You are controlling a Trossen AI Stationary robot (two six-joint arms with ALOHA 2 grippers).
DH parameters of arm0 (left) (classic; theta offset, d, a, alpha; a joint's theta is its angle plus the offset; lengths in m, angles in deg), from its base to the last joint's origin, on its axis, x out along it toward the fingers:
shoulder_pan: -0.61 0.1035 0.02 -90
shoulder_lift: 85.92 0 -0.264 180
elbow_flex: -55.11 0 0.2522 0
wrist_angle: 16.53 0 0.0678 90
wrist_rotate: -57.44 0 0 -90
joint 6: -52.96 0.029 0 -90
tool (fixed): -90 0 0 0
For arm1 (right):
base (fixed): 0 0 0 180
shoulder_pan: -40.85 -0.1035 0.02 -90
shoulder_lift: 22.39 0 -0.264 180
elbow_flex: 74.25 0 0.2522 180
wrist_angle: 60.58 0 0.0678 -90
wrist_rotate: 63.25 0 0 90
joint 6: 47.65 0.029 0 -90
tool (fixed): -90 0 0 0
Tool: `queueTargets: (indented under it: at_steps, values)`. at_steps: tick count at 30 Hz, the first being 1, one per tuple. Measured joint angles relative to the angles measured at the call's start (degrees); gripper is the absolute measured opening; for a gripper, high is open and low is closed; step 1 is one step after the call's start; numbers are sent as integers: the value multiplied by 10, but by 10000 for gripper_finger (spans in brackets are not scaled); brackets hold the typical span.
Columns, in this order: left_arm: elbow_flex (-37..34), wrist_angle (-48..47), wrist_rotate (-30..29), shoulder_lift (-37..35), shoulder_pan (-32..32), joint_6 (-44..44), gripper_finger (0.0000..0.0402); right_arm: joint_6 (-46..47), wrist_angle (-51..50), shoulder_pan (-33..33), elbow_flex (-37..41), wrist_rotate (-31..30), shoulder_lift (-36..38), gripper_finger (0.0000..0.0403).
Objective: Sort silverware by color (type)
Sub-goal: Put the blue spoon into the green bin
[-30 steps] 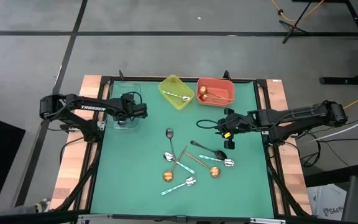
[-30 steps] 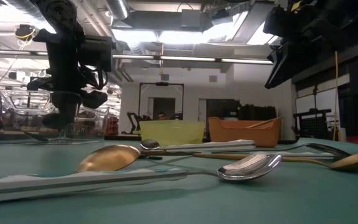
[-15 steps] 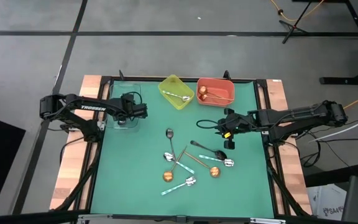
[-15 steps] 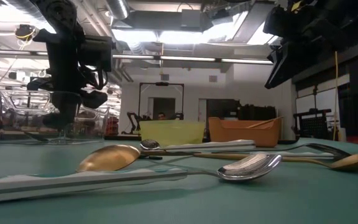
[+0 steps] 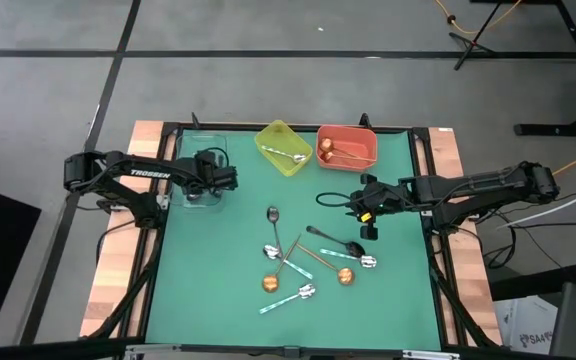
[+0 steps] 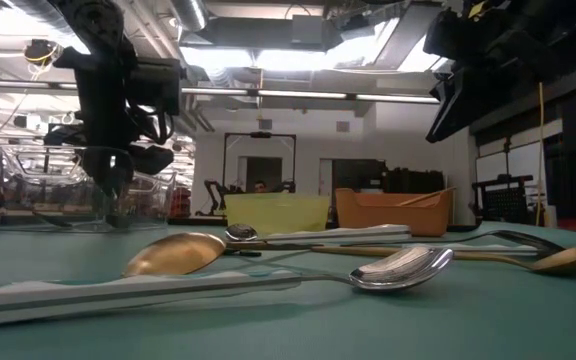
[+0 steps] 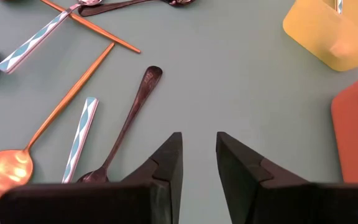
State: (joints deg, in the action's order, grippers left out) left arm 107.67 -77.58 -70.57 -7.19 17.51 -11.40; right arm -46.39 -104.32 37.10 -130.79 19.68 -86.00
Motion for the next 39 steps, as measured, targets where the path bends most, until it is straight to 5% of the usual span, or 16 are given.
queueTargets:
  at_steps: [21, 39]
  values:
    - [1, 5, 1, 0, 0, 2, 101, 0, 0, 0, 0, 0, 0, 88]
    - [135, -2, -5, 0, -1, 123, 101, 0, 0, 0, 0, 65, 0, 88]
